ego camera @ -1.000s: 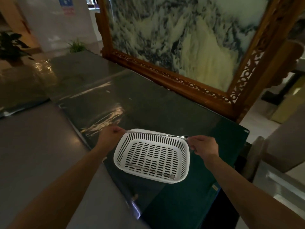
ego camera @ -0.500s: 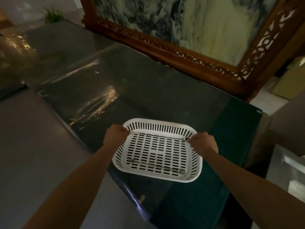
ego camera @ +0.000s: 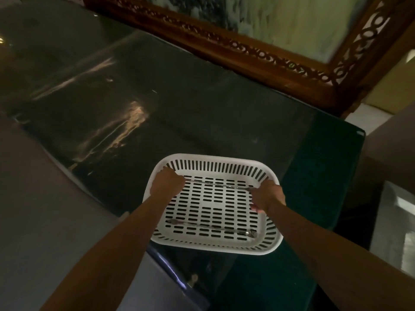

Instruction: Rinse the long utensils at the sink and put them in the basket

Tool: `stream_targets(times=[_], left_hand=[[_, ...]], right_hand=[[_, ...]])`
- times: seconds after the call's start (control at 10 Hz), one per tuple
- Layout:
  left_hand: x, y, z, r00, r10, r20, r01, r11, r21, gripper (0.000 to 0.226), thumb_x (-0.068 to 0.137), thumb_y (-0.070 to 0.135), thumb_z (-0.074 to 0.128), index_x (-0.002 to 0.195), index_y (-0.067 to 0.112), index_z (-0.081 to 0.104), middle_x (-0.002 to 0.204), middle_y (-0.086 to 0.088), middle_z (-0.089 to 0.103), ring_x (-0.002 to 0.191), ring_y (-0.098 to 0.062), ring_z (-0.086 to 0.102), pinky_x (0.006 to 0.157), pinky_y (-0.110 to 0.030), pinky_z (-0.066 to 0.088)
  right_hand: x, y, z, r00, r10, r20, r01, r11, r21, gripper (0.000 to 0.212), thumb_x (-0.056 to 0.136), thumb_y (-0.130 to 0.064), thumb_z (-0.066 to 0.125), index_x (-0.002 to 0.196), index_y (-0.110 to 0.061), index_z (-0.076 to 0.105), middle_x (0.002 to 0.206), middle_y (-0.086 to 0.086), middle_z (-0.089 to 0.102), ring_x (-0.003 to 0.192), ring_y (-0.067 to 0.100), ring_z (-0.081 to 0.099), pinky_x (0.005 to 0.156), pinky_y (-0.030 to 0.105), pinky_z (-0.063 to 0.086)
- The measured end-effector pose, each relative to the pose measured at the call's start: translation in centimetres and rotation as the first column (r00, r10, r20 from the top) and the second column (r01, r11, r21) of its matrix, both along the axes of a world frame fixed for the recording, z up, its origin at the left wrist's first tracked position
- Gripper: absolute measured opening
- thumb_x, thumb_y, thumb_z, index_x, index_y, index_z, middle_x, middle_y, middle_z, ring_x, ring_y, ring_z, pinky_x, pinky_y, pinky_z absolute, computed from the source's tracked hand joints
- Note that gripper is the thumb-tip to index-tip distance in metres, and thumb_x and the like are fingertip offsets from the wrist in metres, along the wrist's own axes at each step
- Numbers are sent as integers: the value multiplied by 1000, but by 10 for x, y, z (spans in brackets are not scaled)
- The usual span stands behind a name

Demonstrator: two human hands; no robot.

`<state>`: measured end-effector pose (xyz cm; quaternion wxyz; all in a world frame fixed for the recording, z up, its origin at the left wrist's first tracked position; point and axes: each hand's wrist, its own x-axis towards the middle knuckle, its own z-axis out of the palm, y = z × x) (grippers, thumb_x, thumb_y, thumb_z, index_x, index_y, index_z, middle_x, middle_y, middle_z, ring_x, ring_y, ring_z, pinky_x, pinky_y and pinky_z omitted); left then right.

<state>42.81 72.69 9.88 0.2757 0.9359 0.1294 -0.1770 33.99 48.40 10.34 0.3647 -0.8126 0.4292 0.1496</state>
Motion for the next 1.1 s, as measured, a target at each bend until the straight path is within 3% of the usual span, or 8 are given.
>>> stream_targets(times=[0.1,0.2,0.3,0.5,0.6,0.9,1.0,1.1], left_hand=[[3,2,-8,996,-84,-28,84,996,8,11,92,18,57,99,10,61,83,0,65,75,-16,65,76,-32,56],[3,3,-9,996,-86,-38,86,996,0,16,93,16,53,96,1,59,79,-1,60,73,-17,61,72,-30,50],[0,1,-7,995,-78,-67,79,997,5,19,94,12,48,76,12,54,71,-1,57,61,-11,54,66,-27,47],[-3,2,-11,989,-90,-117,91,996,1,12,94,14,50,83,15,54,76,-3,61,69,-14,60,73,-30,54],[-6,0,-15,983,-136,-123,141,990,32,7,93,13,52,86,16,52,76,-1,59,77,-17,61,83,-35,55],[-19,-1,-10,965,-226,-129,241,964,114,7,92,14,53,85,16,53,74,1,56,79,-17,61,85,-36,55],[-22,-2,-6,968,-224,-108,238,962,135,11,93,16,51,100,12,58,79,0,58,80,-17,61,86,-36,54],[-29,-3,2,981,-194,3,193,975,107,27,95,21,49,120,15,54,95,1,62,80,-11,58,78,-30,49]], right_hand=[[5,3,-2,999,52,-10,-50,991,120,31,92,-16,56,119,-1,55,96,17,70,64,22,69,52,30,57],[8,7,-2,996,84,-12,-80,982,173,35,92,-12,51,123,4,53,107,24,66,79,30,67,66,37,60],[9,11,-3,995,102,-15,-98,981,170,31,93,-11,49,119,5,55,101,21,64,81,31,67,70,40,60],[7,13,-2,987,154,-38,-148,979,140,11,94,-9,47,87,-5,54,92,17,61,75,28,62,75,42,60],[3,16,-3,983,170,-67,-169,985,29,14,93,-12,52,79,-8,51,77,8,66,62,21,65,56,31,57],[-2,19,2,941,306,-144,-300,952,63,20,93,-10,51,73,-9,52,67,9,62,59,22,64,56,32,57],[-6,19,7,942,307,-136,-301,952,63,13,96,-12,51,89,-5,60,78,12,71,73,25,74,68,33,61],[-11,11,15,969,244,-22,-241,965,108,34,92,-11,49,125,-3,54,88,15,68,72,27,69,62,36,58]])
